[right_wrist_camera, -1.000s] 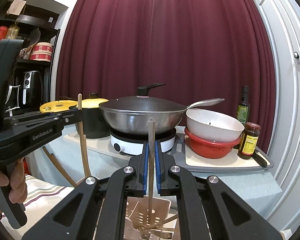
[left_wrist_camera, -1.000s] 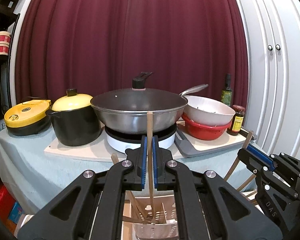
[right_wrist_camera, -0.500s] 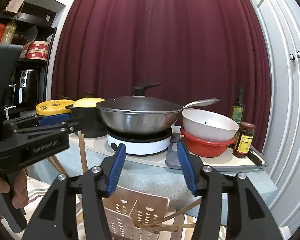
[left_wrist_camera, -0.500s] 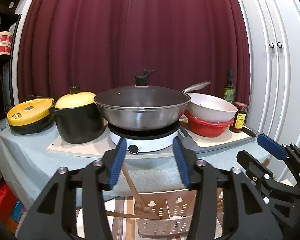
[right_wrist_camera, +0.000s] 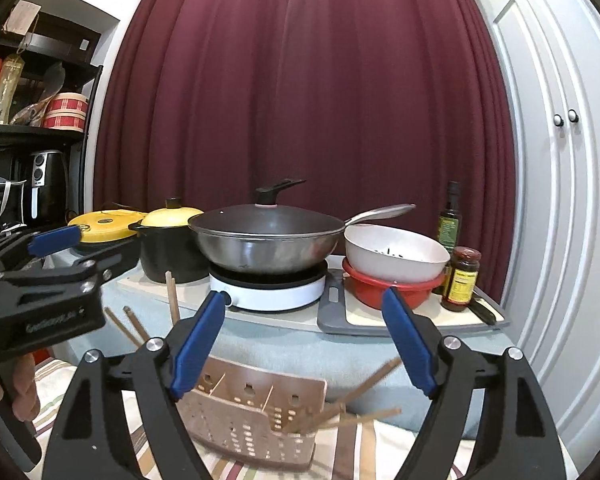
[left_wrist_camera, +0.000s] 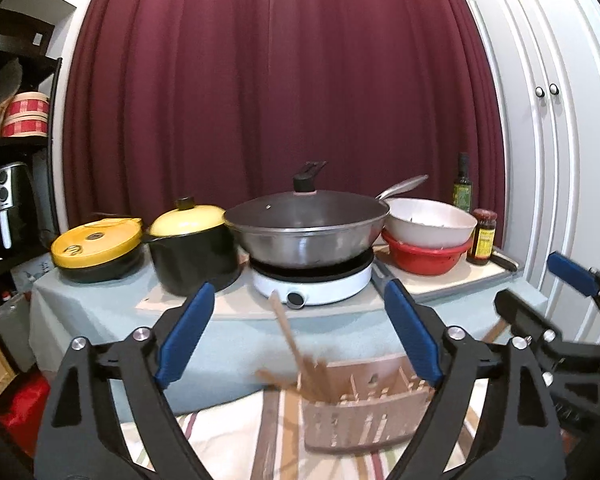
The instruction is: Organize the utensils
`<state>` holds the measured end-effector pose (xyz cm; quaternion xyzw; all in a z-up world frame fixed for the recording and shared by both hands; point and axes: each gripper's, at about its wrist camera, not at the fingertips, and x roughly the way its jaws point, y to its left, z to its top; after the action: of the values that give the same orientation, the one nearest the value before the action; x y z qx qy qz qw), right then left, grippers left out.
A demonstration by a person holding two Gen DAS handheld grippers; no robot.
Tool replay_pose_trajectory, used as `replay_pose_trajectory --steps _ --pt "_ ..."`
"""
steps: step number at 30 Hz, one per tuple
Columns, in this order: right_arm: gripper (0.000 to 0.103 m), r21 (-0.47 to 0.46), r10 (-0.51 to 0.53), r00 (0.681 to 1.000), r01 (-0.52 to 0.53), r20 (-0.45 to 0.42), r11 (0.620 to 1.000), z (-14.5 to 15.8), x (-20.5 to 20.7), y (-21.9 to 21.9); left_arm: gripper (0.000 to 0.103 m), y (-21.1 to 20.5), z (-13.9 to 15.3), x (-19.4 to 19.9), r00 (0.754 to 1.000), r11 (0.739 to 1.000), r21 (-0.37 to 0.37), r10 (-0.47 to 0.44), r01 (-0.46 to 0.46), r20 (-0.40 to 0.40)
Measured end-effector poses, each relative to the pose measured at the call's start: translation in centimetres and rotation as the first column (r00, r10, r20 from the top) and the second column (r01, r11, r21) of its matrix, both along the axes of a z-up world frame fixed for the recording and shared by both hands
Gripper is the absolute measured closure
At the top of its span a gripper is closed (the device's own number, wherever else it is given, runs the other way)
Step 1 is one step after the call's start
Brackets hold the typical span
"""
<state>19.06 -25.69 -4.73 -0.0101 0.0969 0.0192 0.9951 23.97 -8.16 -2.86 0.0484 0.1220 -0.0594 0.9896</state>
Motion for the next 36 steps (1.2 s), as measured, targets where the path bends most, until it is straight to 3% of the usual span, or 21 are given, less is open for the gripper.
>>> replay_pose_trajectory --steps 19,36 --pt "0.019 0.036 -0.032 0.991 0.037 -0.129 0.999 -4.2 -9.0 1.2 0.011 3.2 -4.8 -10.4 0.983 0.999 -0.006 0.04 -0.042 -0.177" --pt "0.018 0.05 -0.021 0.995 0.026 -0.099 0.998 -1.9 -15.8 1.7 0.005 5.9 -2.7 -17.9 0.979 0.995 -0.012 0.091 -0.094 -0.181"
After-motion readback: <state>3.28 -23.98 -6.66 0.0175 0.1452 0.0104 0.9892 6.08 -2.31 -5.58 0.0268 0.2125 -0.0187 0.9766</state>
